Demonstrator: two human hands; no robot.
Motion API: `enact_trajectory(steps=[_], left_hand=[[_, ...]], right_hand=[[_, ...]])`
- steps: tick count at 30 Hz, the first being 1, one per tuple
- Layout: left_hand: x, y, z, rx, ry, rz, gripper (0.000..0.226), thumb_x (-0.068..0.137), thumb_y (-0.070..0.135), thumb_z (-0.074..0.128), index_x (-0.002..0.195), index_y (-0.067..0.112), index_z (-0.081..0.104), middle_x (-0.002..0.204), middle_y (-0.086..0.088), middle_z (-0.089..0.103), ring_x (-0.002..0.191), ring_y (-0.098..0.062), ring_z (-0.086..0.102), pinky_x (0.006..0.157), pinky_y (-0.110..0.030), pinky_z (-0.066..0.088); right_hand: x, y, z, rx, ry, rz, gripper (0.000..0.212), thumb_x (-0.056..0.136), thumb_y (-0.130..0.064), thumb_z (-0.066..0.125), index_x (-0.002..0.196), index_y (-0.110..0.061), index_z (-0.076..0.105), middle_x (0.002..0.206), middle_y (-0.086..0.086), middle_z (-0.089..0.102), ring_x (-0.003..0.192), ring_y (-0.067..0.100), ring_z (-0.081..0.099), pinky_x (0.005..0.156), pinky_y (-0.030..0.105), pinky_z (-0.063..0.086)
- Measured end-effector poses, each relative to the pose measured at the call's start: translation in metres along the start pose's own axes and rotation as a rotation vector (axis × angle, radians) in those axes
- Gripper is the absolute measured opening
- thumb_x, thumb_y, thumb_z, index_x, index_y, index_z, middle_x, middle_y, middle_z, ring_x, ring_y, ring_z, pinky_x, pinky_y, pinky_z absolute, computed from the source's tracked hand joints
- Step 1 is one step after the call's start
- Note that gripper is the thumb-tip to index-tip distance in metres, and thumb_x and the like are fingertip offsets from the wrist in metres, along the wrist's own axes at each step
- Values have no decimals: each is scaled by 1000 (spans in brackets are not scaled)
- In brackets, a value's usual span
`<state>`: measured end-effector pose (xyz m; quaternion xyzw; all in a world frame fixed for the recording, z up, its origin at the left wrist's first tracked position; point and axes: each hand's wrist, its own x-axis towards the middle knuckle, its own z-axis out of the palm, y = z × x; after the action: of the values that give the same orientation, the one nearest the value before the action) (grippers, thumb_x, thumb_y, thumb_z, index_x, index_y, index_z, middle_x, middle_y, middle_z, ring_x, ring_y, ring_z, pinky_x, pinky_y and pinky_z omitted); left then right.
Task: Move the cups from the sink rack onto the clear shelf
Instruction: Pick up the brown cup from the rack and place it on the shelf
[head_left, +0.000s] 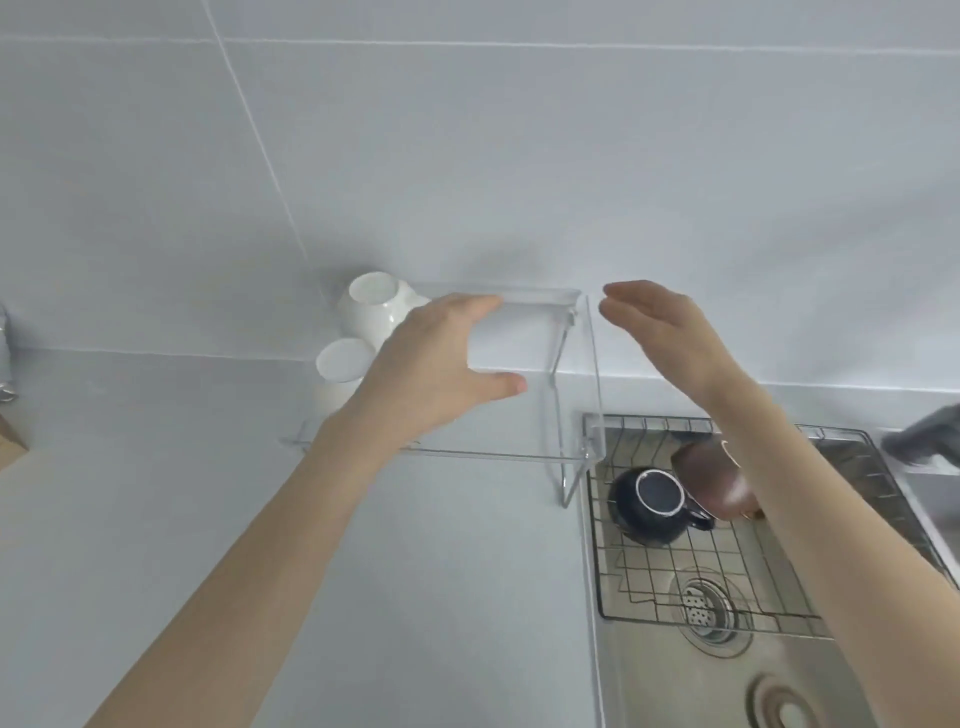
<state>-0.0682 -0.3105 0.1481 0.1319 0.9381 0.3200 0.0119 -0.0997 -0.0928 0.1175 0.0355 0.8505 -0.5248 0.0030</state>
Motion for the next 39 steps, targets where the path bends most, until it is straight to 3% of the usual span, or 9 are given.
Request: enact_trajectory(steps=[4, 10, 14, 18, 22, 25, 29, 35, 39], left_hand=[[-4, 47, 88, -183, -245, 154, 57, 73, 32, 72, 126, 20, 55, 127, 2, 60, 113, -9, 53, 96, -22, 40], [12, 46, 222, -187, -550, -22, 56, 72, 25, 72, 124, 17, 55, 124, -5, 62, 116, -20, 56, 97, -32, 45], [31, 36, 276, -177, -503, -183, 81, 68, 34, 75, 138, 15, 38, 142, -6, 47, 129, -23, 45, 108, -38, 37], [59, 45, 307, -149, -476, -191, 95, 69, 39, 75, 144, 12, 24, 155, -5, 29, 142, -21, 28, 114, -37, 25], [78, 56, 333, -89, -493, -136, 97, 65, 39, 77, 143, 12, 26, 151, -5, 35, 138, -21, 34, 108, -37, 33], [85, 57, 345, -71, -505, -152, 103, 58, 43, 79, 143, 14, 27, 145, -5, 44, 132, -24, 43, 103, -38, 39], [87, 56, 349, -91, -469, -170, 95, 51, 45, 82, 134, 20, 41, 128, -4, 61, 117, -27, 55, 95, -39, 46], [88, 65, 333, -112, -456, -139, 94, 52, 38, 84, 134, 17, 43, 128, -5, 61, 118, -27, 54, 95, -34, 42], [87, 82, 292, -115, -381, -83, 78, 51, 39, 84, 120, 18, 53, 110, -2, 67, 101, -23, 60, 75, -27, 39]], right_hand=[[-25, 77, -58, -41, 135, 167, 30, 87, -19, 57, 117, -13, 60, 116, 6, 64, 105, 16, 56, 87, 24, 36], [-66, 183, -86, -145, 121, 345, 37, 81, -18, 63, 118, -18, 59, 117, 2, 67, 99, 14, 59, 82, 23, 45], [-68, 234, -94, -105, 151, 412, 51, 76, -25, 70, 123, -18, 54, 120, -3, 61, 112, 13, 54, 98, 31, 41], [-57, 273, -101, -56, 123, 477, 69, 73, -29, 73, 134, -15, 42, 137, 2, 50, 128, 17, 44, 106, 36, 35], [-48, 301, -104, 47, 36, 526, 81, 70, -30, 77, 138, -15, 36, 141, 3, 46, 131, 17, 41, 110, 39, 34], [-43, 312, -105, 150, -15, 513, 77, 69, -24, 78, 136, -15, 41, 137, 1, 51, 128, 14, 45, 105, 33, 37], [-38, 314, -104, 191, -54, 459, 54, 68, -18, 79, 118, -21, 59, 120, -1, 64, 113, 11, 57, 81, 17, 41], [-41, 302, -107, 198, -30, 439, 50, 64, -20, 82, 111, -19, 65, 110, -2, 71, 107, 12, 62, 94, 34, 47], [-44, 260, -116, 209, 17, 351, 47, 61, -20, 84, 106, -19, 68, 103, 0, 73, 99, 10, 67, 90, 32, 50]])
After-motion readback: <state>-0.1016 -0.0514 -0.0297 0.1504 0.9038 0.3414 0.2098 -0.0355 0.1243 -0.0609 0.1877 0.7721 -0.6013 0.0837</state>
